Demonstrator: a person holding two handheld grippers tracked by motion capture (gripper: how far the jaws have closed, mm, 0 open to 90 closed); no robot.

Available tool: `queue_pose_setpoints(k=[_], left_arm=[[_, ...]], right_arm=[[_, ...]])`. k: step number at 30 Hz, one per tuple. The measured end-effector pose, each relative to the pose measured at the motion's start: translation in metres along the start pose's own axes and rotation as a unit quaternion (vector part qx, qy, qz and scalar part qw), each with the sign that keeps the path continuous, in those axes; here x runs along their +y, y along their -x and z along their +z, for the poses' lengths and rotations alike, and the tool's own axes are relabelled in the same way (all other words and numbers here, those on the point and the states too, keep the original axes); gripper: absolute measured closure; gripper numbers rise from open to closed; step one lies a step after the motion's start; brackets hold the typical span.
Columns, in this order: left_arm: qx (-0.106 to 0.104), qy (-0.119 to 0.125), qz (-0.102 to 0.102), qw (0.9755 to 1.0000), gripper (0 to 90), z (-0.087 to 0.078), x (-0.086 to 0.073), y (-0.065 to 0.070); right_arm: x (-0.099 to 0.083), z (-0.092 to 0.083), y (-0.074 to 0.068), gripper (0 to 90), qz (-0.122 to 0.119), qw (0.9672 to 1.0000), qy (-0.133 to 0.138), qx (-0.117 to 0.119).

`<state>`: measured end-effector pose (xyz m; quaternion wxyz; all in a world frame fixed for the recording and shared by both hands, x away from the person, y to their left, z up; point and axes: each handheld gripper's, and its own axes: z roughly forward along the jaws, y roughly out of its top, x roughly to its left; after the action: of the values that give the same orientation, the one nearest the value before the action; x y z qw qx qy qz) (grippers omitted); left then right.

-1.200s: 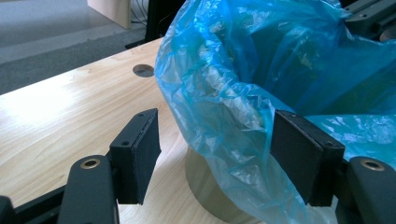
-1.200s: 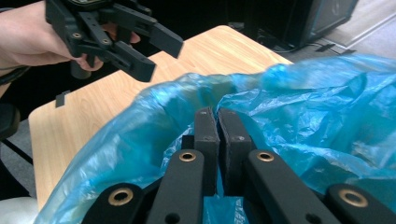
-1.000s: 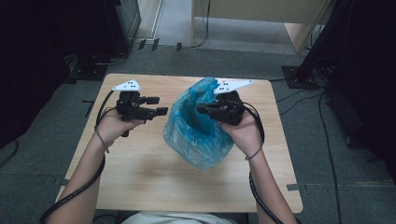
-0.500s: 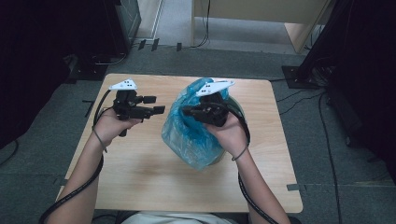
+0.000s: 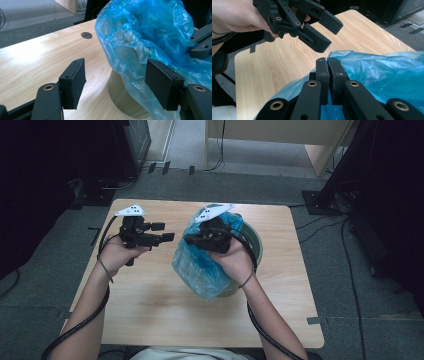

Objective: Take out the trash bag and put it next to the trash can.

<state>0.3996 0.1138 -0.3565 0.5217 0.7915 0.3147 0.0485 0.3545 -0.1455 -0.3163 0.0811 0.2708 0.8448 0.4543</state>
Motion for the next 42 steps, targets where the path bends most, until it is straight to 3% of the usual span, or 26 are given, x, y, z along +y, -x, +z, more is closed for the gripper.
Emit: queue_pose_setpoints(k=[11, 23, 25, 33, 42], left_arm=[[0.016, 0.005, -0.006, 0.9998, 32.4, -0.006, -0.002, -0.010], [0.010, 0.007, 0.003, 0.9999, 32.4, -0.001, -0.003, -0.007], [0.009, 0.008, 0.004, 0.9999, 32.4, -0.001, -0.003, -0.006], [0.007, 0.005, 0.002, 1.0000, 32.4, 0.000, -0.003, -0.005], [0.006, 0.005, 0.004, 1.0000, 32.4, 0.001, -0.002, -0.003]], right_arm=[[0.013, 0.018, 0.002, 87.7, -0.007, 0.9997, -0.025, 0.003], [0.007, 0.029, 0.004, 87.1, -0.010, 0.9989, -0.045, 0.012], [0.007, 0.029, 0.004, 83.4, -0.009, 0.9988, -0.046, 0.015], [0.015, 0.010, -0.001, 66.1, -0.032, 0.9989, -0.034, 0.010], [0.010, -0.017, 0.004, 55.3, -0.018, 0.9996, -0.021, -0.004]])
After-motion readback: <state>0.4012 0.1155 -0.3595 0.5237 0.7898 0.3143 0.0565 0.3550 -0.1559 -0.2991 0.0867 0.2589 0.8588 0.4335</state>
